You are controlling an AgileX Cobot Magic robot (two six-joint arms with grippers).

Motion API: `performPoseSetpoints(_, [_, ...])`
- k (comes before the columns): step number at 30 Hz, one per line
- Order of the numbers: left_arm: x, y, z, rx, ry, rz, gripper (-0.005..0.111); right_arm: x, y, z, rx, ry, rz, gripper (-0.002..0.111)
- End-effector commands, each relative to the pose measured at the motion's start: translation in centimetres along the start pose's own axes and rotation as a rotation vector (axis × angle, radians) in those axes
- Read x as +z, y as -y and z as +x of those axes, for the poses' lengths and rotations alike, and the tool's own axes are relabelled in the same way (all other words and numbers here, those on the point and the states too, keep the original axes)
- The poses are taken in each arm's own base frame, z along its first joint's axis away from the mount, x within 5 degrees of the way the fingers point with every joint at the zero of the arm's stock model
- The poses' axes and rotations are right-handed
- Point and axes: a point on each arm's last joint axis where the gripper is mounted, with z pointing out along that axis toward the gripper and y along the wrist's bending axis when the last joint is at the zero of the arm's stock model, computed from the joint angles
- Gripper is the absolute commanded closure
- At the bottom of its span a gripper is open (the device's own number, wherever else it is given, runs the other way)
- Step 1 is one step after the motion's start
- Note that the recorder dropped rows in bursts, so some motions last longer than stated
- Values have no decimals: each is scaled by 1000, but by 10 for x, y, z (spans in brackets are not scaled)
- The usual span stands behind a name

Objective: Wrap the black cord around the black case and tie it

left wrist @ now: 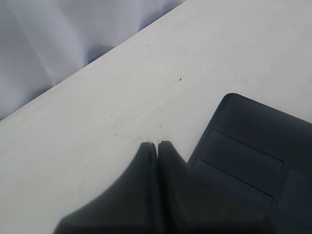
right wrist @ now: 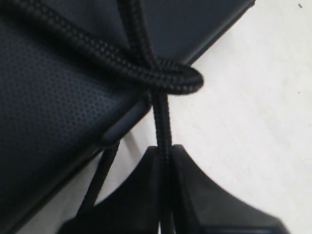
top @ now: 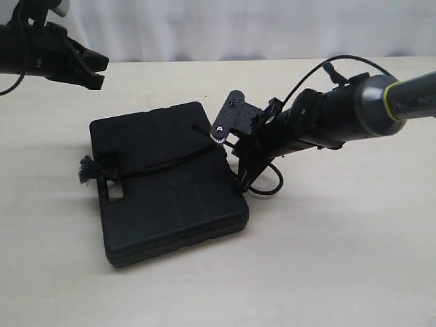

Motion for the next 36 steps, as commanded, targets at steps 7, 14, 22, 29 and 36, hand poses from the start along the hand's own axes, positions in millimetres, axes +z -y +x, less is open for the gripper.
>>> performPoseSetpoints(7, [-2,12,-4,45,46,123,107,-16,4,-10,36,40,16,104])
performPoseSetpoints(14, [4,27,1,136,98,323,107,-15,-4,-19,19,61,22,104])
performPoseSetpoints(22, [26,36,29,213,88,513,107,-15,-10,-34,21,115,105,104])
performPoseSetpoints(29, [31,36,29,181,119,552,90,-15,-14,-35,21,113,83,72])
performPoseSetpoints(36, [32,35,29,182,116,546,88,-62,-16,-53,0,161,-29,53])
